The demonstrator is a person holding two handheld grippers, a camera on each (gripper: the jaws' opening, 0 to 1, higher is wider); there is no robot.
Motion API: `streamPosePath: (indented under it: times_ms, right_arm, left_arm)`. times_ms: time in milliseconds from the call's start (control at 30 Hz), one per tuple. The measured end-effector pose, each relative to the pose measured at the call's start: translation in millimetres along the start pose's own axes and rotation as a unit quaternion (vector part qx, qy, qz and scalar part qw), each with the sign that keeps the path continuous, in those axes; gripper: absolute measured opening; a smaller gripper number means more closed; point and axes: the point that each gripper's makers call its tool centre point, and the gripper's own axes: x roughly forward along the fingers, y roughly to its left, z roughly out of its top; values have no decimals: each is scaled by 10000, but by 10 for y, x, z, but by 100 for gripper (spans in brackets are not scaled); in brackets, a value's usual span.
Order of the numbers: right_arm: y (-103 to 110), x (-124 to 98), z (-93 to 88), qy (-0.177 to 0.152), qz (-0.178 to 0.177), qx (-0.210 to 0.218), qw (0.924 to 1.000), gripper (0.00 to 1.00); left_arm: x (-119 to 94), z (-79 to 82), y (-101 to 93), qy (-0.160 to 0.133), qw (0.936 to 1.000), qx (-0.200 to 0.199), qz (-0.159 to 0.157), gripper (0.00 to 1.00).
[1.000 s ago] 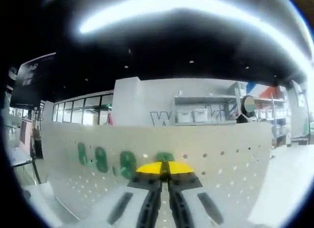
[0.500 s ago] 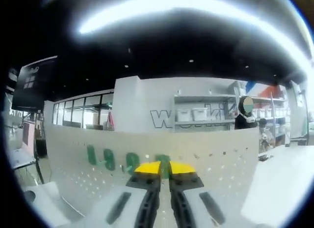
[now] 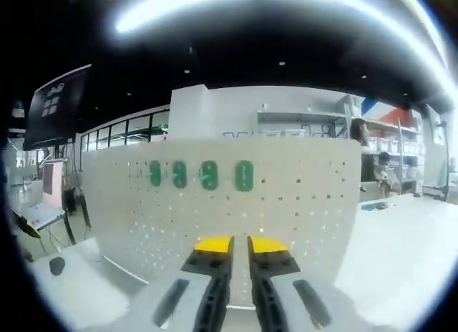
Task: Insert the hook assembly into the mounting plate slot until the hook locks in place.
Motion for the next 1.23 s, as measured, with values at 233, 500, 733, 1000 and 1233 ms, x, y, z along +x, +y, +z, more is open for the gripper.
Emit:
streamPosePath:
  times_ms: [233,500,733,1000,1233]
  right_arm:
    - [186,-239,-272,363,201,-39,9991,7]
    - [376,-517,-473,599,351,55,9976,11]
    - [544,-747,-701,1017,627,132,9927,23]
    - [715,-960,-916,1532,923,30,9839,39]
    - [802,-1122,-1055,1732,898,126,9807,64]
  left_arm:
    - [7,-10,-31,28,10000,63,-38,91]
    - [-9,-33,-37,15,10000,67,-31,91]
    - [-29,-81,-42,45,10000,54,-24,91]
    - [-28,-98,-30,76,9999,70,-24,92]
    - [-24,-73,-43,49,9999,88,-41,93]
